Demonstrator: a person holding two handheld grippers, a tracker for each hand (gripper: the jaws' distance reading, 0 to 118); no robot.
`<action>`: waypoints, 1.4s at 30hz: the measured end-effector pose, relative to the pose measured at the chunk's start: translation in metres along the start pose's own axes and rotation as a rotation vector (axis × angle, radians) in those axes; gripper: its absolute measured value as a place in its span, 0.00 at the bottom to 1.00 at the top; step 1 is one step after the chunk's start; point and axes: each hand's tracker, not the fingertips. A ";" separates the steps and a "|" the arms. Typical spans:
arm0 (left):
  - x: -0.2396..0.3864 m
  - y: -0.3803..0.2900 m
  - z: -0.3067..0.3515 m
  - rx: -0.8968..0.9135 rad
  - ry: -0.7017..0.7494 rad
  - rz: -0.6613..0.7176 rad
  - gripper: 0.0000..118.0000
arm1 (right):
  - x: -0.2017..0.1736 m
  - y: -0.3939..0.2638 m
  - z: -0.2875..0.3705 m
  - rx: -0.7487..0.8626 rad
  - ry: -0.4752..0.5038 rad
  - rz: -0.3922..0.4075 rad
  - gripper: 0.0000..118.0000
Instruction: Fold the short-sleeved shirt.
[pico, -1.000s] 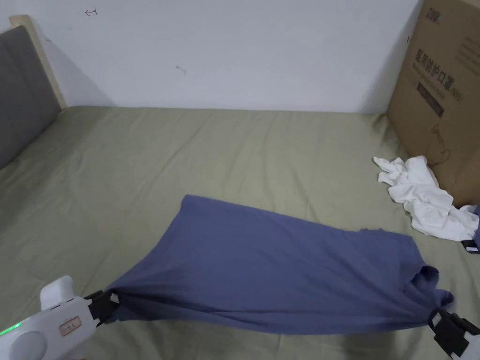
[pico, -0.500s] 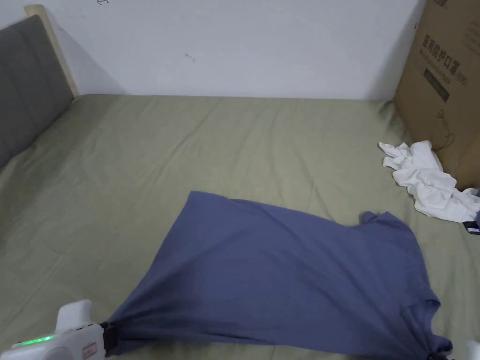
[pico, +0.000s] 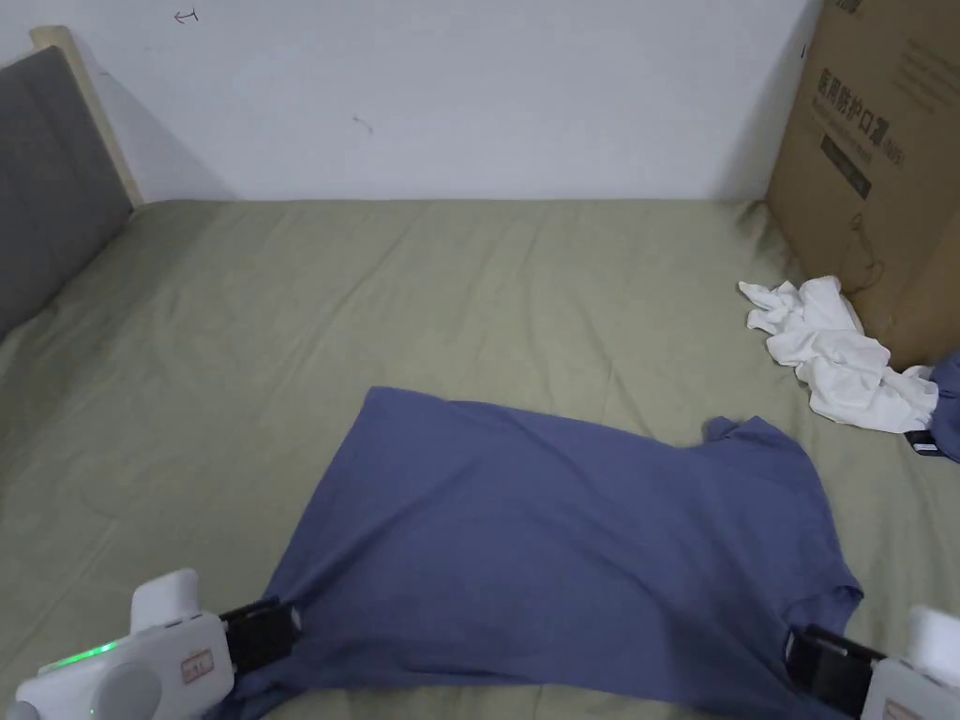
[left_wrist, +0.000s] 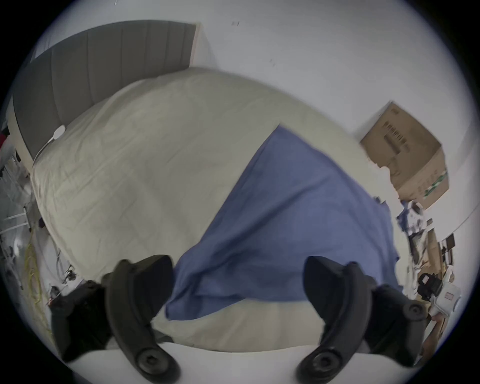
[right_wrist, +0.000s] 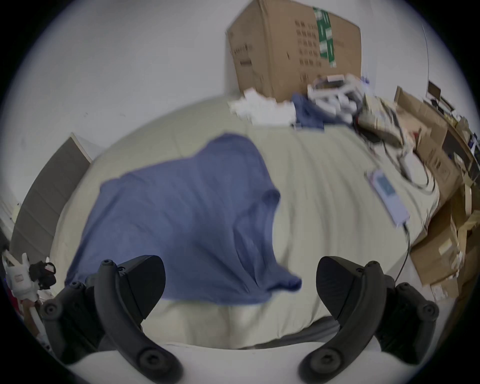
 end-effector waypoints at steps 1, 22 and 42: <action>0.007 0.008 0.007 0.034 -0.026 -0.002 1.00 | -0.005 0.010 0.008 0.038 0.005 0.010 0.99; 0.131 0.063 0.051 0.448 -0.166 -0.306 0.03 | -0.065 0.069 0.078 0.493 -0.003 0.216 0.03; 0.145 0.232 -0.224 -0.074 -0.049 -0.330 0.66 | -0.061 0.116 -0.057 0.342 -0.063 0.188 0.02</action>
